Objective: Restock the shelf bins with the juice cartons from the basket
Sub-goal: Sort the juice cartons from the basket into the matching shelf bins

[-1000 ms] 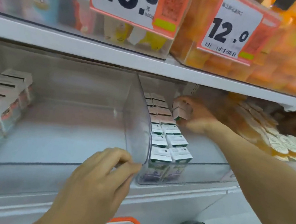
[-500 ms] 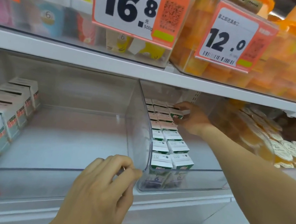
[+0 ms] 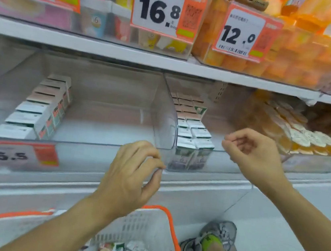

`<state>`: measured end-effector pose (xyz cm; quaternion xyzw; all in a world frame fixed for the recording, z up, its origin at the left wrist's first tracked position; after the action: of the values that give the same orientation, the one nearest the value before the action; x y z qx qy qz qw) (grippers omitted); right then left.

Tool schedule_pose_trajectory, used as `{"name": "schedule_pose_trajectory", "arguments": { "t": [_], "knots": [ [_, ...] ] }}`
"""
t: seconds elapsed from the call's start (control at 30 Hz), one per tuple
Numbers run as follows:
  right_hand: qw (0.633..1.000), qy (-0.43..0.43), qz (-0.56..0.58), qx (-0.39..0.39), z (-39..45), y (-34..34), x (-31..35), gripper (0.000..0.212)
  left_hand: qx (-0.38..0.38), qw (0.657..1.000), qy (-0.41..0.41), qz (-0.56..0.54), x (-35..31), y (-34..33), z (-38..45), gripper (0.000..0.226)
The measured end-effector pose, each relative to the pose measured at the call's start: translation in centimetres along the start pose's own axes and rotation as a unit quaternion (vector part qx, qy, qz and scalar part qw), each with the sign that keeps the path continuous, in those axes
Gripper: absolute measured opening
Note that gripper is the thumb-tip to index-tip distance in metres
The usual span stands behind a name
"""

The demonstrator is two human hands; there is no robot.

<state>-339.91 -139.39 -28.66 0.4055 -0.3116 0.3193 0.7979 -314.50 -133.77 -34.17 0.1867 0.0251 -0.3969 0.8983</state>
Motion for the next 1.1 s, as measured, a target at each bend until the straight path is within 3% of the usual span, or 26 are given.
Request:
{"name": "schedule_pose_trajectory", "arguments": {
  "t": [0.07, 0.13, 0.23, 0.3, 0.33, 0.5, 0.67, 0.8, 1.0, 1.1],
  "knots": [
    [0.998, -0.016, 0.026, 0.057, -5.1, -0.9, 0.7, 0.009, 0.053, 0.997, 0.021, -0.059, -0.2, -0.1, -1.8, 0.011],
    [0.991, -0.05, 0.039, 0.121, -10.0, -3.4, 0.1, 0.01, 0.164, 0.98, 0.082, -0.075, 0.4, -0.7, -5.2, 0.011],
    [0.971, -0.096, 0.018, 0.217, -17.1, -8.6, -2.4, 0.009, 0.392, 0.896, 0.208, -0.022, 2.7, -1.2, -13.7, 0.011],
    [0.95, -0.113, -0.016, 0.29, -21.5, -12.1, -4.7, 0.004, 0.454, 0.838, 0.302, 0.0, 4.0, 0.0, -19.6, 0.012],
    [0.936, -0.115, -0.044, 0.329, -23.4, -13.7, -6.0, 0.001, 0.466, 0.816, 0.341, 0.007, 4.4, 0.7, -22.2, 0.011],
    [0.841, -0.102, -0.215, 0.485, -31.1, -17.7, -12.5, 0.029, 0.52, 0.727, 0.448, 0.005, 2.6, 3.1, -31.4, 0.024],
    [0.771, -0.066, -0.358, 0.523, -34.1, -17.8, -15.3, 0.053, 0.522, 0.718, 0.46, 0.03, 2.6, 2.6, -34.3, 0.043],
    [0.791, -0.087, -0.354, 0.492, -33.9, -18.0, -15.9, 0.058, 0.53, 0.704, 0.472, 0.032, 2.7, 0.9, -35.6, 0.053],
    [0.828, -0.128, -0.321, 0.441, -31.8, -17.0, -16.2, 0.04, 0.565, 0.674, 0.474, 0.054, 1.4, -1.5, -37.1, 0.069],
    [0.842, -0.133, -0.306, 0.424, -30.6, -16.2, -15.2, 0.038, 0.576, 0.676, 0.445, 0.111, 1.0, -1.9, -36.8, 0.064]
  ]
}}
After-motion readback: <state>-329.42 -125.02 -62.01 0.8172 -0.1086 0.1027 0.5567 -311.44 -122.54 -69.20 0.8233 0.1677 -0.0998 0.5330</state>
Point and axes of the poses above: each hand's wrist, its own z-axis towards the middle knuckle, its own y-axis out of the back of the hand, x = y × z, the point moved 6 cm from there along z, towards the middle knuckle, and after that the axes turned 15 degrees about -x, right-handed, at the moved point
